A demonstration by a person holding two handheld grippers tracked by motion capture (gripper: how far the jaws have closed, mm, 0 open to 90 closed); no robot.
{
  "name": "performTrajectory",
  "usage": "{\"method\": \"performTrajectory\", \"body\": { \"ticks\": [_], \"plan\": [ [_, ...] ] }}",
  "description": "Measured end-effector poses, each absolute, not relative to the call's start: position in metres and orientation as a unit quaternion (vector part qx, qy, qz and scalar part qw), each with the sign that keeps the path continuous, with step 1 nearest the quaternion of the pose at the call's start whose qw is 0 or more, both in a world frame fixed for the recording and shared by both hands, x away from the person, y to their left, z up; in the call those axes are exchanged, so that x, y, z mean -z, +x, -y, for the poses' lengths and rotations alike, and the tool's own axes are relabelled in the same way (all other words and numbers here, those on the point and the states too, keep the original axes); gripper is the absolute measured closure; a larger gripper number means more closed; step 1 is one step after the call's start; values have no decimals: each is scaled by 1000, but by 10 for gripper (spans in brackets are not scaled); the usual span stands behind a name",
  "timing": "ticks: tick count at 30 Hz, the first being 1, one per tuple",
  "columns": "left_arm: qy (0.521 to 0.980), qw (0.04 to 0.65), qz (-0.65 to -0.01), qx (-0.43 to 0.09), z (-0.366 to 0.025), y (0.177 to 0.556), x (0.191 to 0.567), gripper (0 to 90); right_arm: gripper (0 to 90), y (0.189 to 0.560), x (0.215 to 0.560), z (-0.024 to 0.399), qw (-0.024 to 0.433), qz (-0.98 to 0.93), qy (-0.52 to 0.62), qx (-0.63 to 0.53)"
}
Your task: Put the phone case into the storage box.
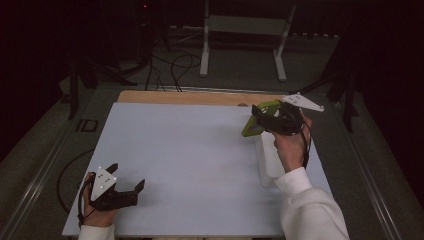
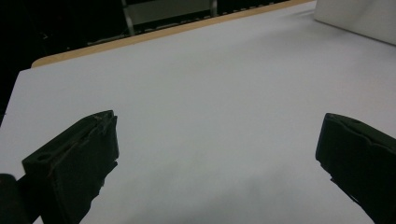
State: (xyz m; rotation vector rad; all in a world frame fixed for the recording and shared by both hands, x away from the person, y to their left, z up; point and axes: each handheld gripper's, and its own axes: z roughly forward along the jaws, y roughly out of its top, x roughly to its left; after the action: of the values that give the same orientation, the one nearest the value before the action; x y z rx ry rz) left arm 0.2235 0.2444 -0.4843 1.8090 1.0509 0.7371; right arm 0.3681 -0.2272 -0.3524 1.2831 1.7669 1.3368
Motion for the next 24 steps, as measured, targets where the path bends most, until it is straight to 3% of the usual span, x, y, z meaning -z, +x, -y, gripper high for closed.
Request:
{"method": "performTrajectory", "body": {
  "ticks": [24],
  "plan": [
    [730, 446, -425, -297, -245, 224, 484, 0, 156, 383, 352, 239, 306, -649, 505, -480]
  ]
}}
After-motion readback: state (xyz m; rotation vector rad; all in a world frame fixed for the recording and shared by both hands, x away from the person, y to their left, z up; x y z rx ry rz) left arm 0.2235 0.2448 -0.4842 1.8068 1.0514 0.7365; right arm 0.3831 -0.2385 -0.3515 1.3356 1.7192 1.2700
